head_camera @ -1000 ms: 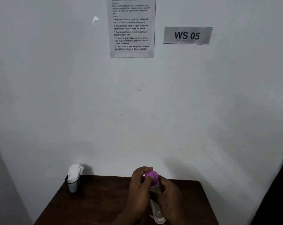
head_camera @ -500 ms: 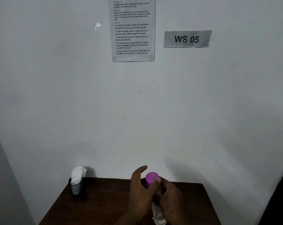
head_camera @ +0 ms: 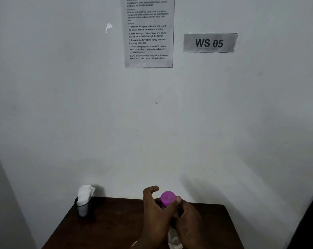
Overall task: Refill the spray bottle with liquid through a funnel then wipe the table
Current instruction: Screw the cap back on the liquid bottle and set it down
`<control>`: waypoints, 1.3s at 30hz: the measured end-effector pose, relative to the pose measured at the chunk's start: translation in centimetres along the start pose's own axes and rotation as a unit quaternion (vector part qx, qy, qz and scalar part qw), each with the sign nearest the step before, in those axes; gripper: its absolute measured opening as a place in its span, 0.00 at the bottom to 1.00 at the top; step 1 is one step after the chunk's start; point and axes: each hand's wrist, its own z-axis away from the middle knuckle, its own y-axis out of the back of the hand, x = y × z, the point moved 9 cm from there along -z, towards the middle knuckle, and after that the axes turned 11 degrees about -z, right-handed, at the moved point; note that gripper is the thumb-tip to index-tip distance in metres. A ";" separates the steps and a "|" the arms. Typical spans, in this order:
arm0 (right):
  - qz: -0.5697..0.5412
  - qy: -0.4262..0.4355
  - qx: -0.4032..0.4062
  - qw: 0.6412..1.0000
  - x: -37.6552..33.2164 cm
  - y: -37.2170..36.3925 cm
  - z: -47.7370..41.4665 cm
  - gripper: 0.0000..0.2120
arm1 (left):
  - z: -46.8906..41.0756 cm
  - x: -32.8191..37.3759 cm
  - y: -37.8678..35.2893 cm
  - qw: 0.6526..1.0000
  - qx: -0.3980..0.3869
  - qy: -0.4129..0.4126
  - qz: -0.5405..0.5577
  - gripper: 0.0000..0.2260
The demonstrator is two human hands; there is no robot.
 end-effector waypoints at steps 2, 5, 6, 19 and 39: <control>-0.015 -0.001 -0.004 1.000 0.2 -0.2 -0.1 0.17 | -0.2 0.0 0.3 1.000 0.013 0.000 -0.012 0.34; -0.016 0.002 -0.002 1.000 -0.3 -0.8 0.1 0.09 | -0.4 0.1 0.5 1.000 0.017 -0.017 -0.017 0.22; -0.017 0.006 0.001 1.000 -0.4 -0.8 0.1 0.06 | -0.4 0.2 0.4 1.000 0.010 -0.023 -0.008 0.17; 0.056 -0.017 0.006 0.998 -0.6 -2.1 -0.6 0.08 | -1.3 0.0 1.7 1.000 -0.008 -0.011 -0.002 0.18; 0.053 -0.042 0.039 0.997 -0.8 -4.1 -1.4 0.07 | -2.5 -0.5 3.1 0.997 -0.028 0.022 0.068 0.16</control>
